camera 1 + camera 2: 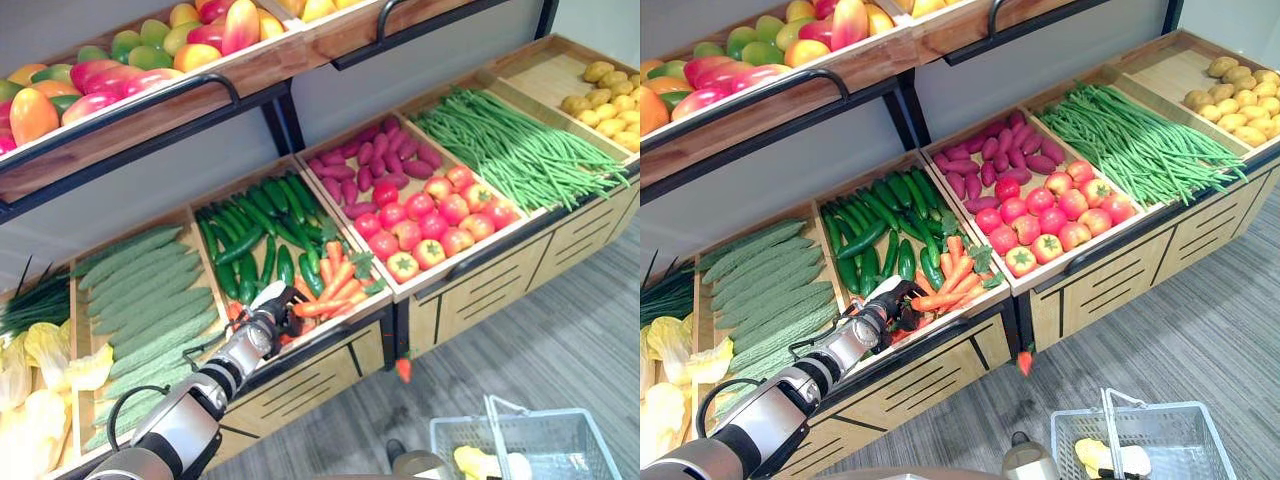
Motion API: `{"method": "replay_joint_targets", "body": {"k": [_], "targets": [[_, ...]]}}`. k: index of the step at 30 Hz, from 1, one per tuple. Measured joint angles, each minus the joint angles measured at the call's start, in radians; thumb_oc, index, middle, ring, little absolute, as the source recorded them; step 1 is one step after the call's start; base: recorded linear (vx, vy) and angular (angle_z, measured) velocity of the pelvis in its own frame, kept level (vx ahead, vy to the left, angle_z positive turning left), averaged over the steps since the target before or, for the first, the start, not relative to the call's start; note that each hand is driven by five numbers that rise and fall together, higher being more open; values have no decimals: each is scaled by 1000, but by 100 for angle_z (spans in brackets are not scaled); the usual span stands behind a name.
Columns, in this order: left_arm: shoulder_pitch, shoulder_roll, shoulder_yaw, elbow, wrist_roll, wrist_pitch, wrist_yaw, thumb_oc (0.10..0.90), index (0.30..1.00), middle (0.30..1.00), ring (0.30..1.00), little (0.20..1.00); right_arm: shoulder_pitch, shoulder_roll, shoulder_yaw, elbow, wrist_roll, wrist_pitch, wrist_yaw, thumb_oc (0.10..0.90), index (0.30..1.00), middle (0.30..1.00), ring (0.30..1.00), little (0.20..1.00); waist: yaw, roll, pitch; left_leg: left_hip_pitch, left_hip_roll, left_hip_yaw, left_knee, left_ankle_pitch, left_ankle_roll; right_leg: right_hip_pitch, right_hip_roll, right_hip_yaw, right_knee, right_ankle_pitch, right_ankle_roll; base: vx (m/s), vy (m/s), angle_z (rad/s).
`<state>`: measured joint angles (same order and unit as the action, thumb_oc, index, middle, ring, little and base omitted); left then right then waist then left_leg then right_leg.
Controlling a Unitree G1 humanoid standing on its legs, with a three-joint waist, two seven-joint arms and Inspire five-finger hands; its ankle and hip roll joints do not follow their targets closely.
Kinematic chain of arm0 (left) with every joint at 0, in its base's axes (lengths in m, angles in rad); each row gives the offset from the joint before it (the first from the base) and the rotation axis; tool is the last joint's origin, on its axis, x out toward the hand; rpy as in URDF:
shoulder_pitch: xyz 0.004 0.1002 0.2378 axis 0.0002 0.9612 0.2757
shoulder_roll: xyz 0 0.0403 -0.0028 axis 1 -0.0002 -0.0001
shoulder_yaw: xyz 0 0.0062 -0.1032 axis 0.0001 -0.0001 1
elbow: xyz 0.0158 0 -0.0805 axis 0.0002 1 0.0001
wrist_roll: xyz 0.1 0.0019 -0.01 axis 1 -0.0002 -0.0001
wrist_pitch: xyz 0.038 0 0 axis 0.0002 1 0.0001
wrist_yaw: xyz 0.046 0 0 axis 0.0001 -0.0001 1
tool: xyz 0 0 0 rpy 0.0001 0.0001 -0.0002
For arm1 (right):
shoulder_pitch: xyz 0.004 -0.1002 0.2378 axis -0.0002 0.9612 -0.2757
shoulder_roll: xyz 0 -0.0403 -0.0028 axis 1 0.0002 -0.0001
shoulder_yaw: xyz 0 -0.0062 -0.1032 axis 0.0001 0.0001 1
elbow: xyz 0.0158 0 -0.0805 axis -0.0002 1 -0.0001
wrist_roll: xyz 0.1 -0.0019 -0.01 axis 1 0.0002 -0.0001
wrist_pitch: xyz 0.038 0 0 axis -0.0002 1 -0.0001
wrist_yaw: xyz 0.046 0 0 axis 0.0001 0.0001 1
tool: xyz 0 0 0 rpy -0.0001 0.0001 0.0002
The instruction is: Get the vegetables into the basket
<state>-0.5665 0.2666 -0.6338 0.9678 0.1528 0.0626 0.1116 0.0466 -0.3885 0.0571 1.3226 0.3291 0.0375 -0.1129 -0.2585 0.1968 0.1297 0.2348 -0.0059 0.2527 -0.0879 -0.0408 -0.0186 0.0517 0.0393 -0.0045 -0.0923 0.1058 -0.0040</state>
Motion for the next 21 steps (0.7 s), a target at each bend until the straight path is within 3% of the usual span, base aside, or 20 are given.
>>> {"method": "replay_joint_targets", "body": {"k": [7, 12, 17, 21], "targets": [[0, 31, 1, -72, -1, 9, -4, 400, 300, 300, 300, 300, 1, 5, 0, -7, 0, 0, 5, 400, 300, 300, 300, 300, 10, -11, 12, 1, 0, 0, 0, 2, 3, 5, -1, 0, 0, 0, -1, 0, 0, 0], [-4, 146, 7, -318, -37, 1, -3, 400, 300, 300, 300, 300, -3, 14, 0, -8, 0, 4, 12, 400, 300, 300, 300, 300, 48, -38, 37, 8, -4, -14, 4, 2, 3, 19, -7, -11, 0, -1, -2, 4, 10, 9], [-8, 225, 51, -355, -58, -7, 13, 400, 300, 300, 300, 300, -7, 18, 12, -11, 0, 7, 28, 400, 300, 300, 300, 300, 84, -59, 50, 20, -6, -31, 1, 2, 4, 35, -11, -25, 0, -3, -3, -2, 24, 9], [4, 304, 94, -537, -99, 6, 11, 400, 300, 300, 300, 300, -12, 25, 11, -13, 0, 17, 37, 400, 300, 300, 300, 300, 122, -84, 60, 22, -9, -46, 2, 3, 6, 41, -18, -37, 1, 5, 8, -3, 35, 11]]}}
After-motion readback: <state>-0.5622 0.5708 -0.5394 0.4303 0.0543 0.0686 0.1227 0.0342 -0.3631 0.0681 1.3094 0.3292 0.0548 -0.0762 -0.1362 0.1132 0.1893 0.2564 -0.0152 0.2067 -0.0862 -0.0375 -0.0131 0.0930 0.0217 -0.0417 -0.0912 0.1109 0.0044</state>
